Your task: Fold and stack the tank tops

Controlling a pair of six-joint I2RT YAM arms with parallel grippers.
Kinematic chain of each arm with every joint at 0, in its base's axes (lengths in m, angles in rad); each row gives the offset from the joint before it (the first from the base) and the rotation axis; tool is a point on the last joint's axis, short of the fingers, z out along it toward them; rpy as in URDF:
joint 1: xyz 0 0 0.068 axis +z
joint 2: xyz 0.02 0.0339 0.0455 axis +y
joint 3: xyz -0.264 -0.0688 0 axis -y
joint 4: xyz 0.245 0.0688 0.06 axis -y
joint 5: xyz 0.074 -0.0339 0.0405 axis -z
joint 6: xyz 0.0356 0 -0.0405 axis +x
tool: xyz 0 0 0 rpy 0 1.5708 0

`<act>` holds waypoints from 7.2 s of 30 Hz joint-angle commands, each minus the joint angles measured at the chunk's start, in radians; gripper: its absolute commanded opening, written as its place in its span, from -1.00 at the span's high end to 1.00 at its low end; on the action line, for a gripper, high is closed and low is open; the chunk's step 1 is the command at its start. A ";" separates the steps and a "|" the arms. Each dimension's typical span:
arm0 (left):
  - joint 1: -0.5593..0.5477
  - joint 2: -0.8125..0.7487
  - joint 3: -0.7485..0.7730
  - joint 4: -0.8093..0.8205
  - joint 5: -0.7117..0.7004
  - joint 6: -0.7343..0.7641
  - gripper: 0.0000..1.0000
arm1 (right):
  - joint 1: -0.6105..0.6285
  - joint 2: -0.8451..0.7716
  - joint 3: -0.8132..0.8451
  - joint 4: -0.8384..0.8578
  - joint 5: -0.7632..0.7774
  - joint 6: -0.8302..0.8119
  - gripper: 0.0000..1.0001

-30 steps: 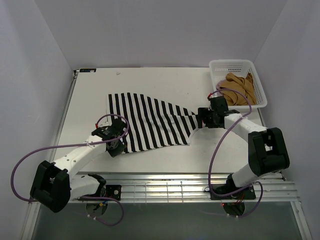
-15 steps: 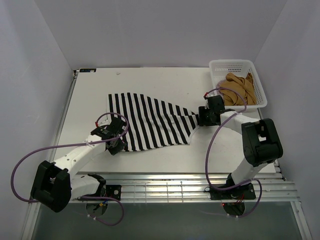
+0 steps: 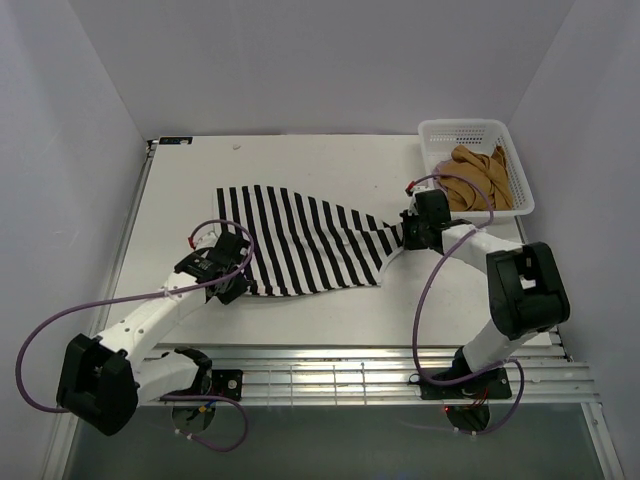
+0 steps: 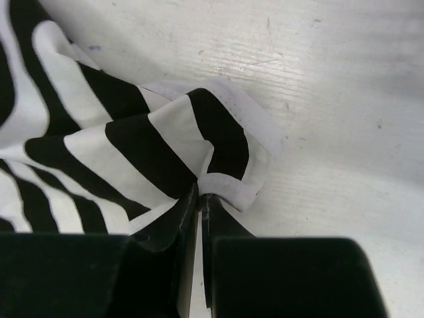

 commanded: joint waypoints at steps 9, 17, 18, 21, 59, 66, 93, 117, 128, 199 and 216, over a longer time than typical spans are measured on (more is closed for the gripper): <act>0.010 -0.255 0.414 0.019 -0.056 0.141 1.00 | 0.000 -0.628 0.034 -0.025 0.034 0.009 0.85; 0.012 -0.264 0.767 0.042 -0.059 0.254 1.00 | 0.000 -0.790 0.370 -0.305 0.106 -0.008 0.85; 0.012 -0.255 0.793 0.045 -0.065 0.264 1.00 | 0.000 -0.790 0.400 -0.315 0.108 -0.015 0.85; 0.012 -0.198 0.862 0.072 -0.085 0.299 1.00 | 0.000 -0.767 0.473 -0.323 0.102 -0.024 0.85; 0.593 -0.106 0.076 0.095 0.500 0.348 -0.19 | -0.028 -0.654 -0.128 -0.305 -0.187 0.043 0.24; 0.594 -0.122 0.148 0.016 0.482 0.333 -0.96 | -0.028 -0.650 -0.100 -0.438 -0.142 0.052 -0.80; 0.413 0.070 -0.006 -0.105 0.233 0.075 -0.96 | 0.620 -0.486 -0.165 -0.237 0.118 0.080 -0.80; 0.441 0.257 0.002 0.013 0.170 0.014 -0.17 | 0.701 -0.411 -0.168 -0.260 0.175 0.061 -0.80; 0.446 0.322 -0.010 0.106 0.213 0.058 1.00 | 0.761 -0.317 -0.136 -0.254 0.175 -0.021 -0.92; 0.446 0.444 0.425 0.169 0.266 0.083 1.00 | 0.473 -0.099 0.229 -0.354 0.178 -0.247 0.85; 0.443 0.656 0.577 0.218 0.334 0.159 1.00 | 0.382 0.025 0.301 -0.338 0.151 -0.267 0.85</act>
